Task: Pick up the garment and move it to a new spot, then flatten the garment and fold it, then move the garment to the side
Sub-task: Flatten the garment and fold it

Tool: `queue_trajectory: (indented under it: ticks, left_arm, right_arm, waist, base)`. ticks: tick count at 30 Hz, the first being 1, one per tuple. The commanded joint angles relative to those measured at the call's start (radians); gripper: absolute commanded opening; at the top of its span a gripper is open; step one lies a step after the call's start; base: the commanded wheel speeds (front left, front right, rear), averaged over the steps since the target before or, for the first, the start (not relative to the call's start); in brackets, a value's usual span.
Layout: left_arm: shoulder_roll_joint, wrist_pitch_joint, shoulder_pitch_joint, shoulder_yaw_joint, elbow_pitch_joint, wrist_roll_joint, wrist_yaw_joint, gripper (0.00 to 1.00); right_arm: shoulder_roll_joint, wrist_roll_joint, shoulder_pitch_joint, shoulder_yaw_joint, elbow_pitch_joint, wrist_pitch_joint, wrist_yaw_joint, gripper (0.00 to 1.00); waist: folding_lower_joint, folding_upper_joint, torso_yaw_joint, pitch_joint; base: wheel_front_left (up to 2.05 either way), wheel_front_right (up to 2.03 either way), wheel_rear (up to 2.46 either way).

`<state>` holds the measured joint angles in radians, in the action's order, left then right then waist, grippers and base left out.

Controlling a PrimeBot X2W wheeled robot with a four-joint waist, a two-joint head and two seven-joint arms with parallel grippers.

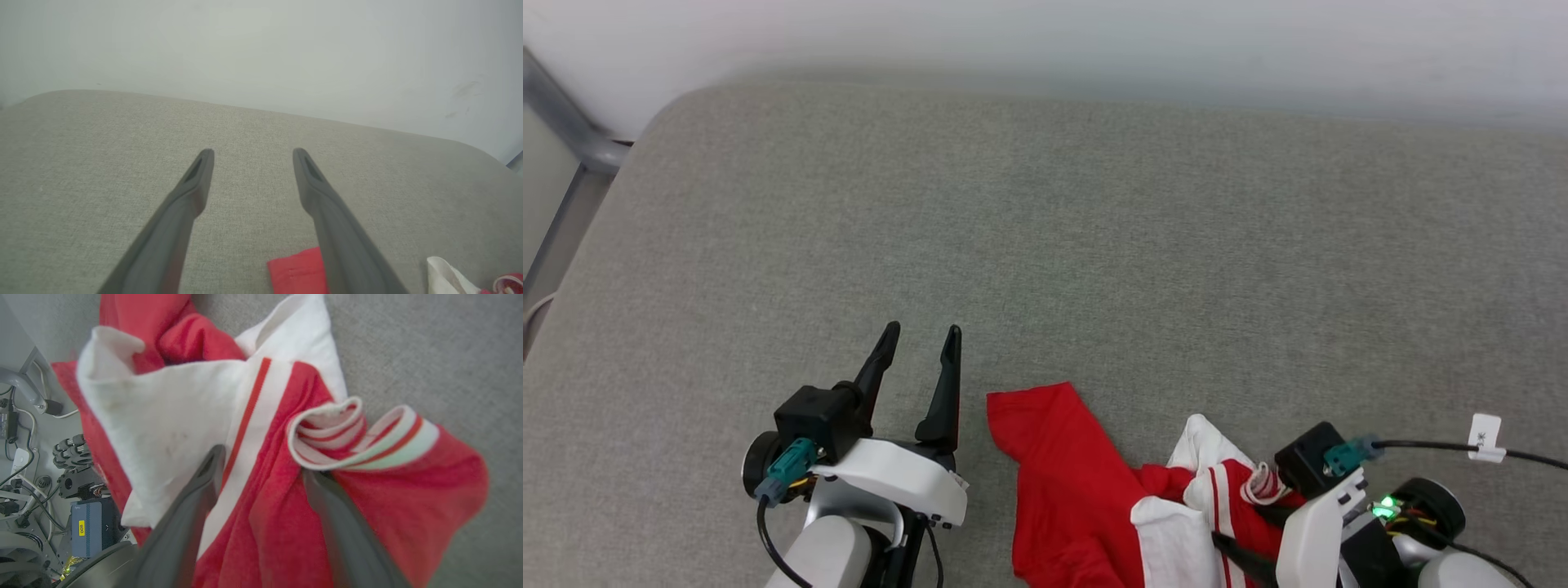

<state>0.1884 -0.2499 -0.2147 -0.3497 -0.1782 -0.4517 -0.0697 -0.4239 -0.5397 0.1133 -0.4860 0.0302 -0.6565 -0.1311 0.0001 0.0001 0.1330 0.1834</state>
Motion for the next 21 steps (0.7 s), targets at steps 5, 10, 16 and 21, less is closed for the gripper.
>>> queue_trajectory:
  ticks: [5,10,16,21]
  left_arm:
    - [-0.009,-0.011,-0.016,0.008,-0.024,0.007,0.008,1.00]
    - [-0.009,-0.014,-0.002,0.017,-0.032,0.010,0.007,1.00]
    - [-0.004,-0.015,-0.018,0.016,-0.028,0.017,0.013,1.00]
    - [0.000,-0.015,-0.014,0.016,-0.025,0.019,0.014,1.00]
  right_arm:
    - [0.003,-0.014,0.097,-0.018,0.005,0.076,0.001,0.00]
    - [0.031,-0.011,0.222,-0.010,0.009,0.151,0.001,0.00]
    - [0.035,-0.021,0.331,0.086,-0.081,0.212,0.001,0.00]
    - [0.014,-0.014,0.316,0.178,-0.157,0.262,0.001,0.00]
  waist:
    - [-0.0001,-0.0001,0.014,0.005]
    - [-0.0001,-0.0001,-0.007,-0.014]
    - [-0.0001,-0.0001,-0.033,-0.016]
    - [-0.0001,-0.0001,-0.042,-0.008]
  base:
    - [0.00,0.00,0.00]
    - [0.00,0.00,0.00]
    - [0.00,0.00,0.00]
    - [0.00,0.00,0.00]
